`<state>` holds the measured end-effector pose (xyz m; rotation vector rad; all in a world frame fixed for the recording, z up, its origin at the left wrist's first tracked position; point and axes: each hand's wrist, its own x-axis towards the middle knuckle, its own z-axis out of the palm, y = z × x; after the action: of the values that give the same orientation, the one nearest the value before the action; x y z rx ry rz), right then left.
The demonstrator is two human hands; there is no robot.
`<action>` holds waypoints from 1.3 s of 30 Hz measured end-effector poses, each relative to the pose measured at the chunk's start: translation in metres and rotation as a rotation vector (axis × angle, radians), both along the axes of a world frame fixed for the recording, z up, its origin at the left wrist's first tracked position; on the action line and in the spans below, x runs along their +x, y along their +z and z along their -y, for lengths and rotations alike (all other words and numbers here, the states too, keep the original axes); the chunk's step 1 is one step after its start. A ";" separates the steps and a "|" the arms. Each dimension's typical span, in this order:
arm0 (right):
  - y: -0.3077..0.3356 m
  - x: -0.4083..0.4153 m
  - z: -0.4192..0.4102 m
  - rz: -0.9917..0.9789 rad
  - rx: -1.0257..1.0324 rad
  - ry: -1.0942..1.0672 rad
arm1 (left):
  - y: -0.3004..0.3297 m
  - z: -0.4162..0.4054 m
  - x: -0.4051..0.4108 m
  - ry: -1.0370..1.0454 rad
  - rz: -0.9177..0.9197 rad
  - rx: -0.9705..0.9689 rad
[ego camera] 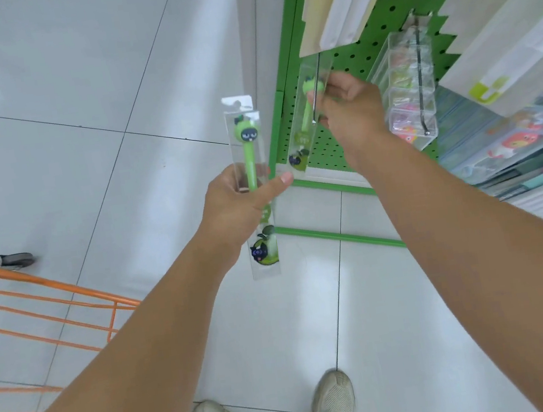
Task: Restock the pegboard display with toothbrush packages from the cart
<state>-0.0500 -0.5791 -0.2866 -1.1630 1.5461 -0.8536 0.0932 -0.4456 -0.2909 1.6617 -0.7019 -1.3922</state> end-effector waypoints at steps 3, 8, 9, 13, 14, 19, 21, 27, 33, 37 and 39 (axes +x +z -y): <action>0.005 0.016 0.021 0.035 0.044 -0.070 | -0.005 -0.010 -0.003 -0.099 0.057 -0.036; 0.006 0.016 -0.011 0.135 0.220 -0.230 | -0.008 -0.020 -0.004 -0.238 0.061 -0.095; 0.009 0.010 -0.030 0.201 0.266 -0.230 | -0.008 -0.022 -0.005 -0.266 0.049 -0.097; 0.028 -0.017 -0.110 0.505 0.331 0.024 | -0.011 -0.023 -0.005 -0.392 0.008 -0.131; 0.031 -0.021 -0.122 0.513 0.293 0.084 | -0.011 -0.023 -0.005 -0.415 0.007 -0.141; 0.029 -0.026 -0.135 0.366 0.096 0.055 | -0.013 -0.017 -0.014 -0.414 0.014 -0.177; 0.029 -0.026 -0.130 0.360 0.078 0.047 | -0.013 -0.014 -0.018 -0.395 0.020 -0.193; 0.029 -0.029 -0.121 0.348 0.079 0.050 | -0.013 -0.007 -0.027 -0.349 0.027 -0.215; 0.026 -0.024 -0.111 0.296 0.072 0.085 | -0.012 -0.003 -0.028 -0.288 0.049 -0.191; 0.022 -0.020 -0.103 0.277 0.085 0.053 | -0.009 0.002 -0.026 -0.276 0.085 -0.150; 0.019 -0.018 -0.094 0.254 0.079 0.035 | -0.009 0.004 -0.026 -0.282 0.118 -0.118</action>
<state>-0.0682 -0.4847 -0.2681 -0.9812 1.3360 -0.8727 0.0676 -0.4493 -0.2995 1.6065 -1.1009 -1.4219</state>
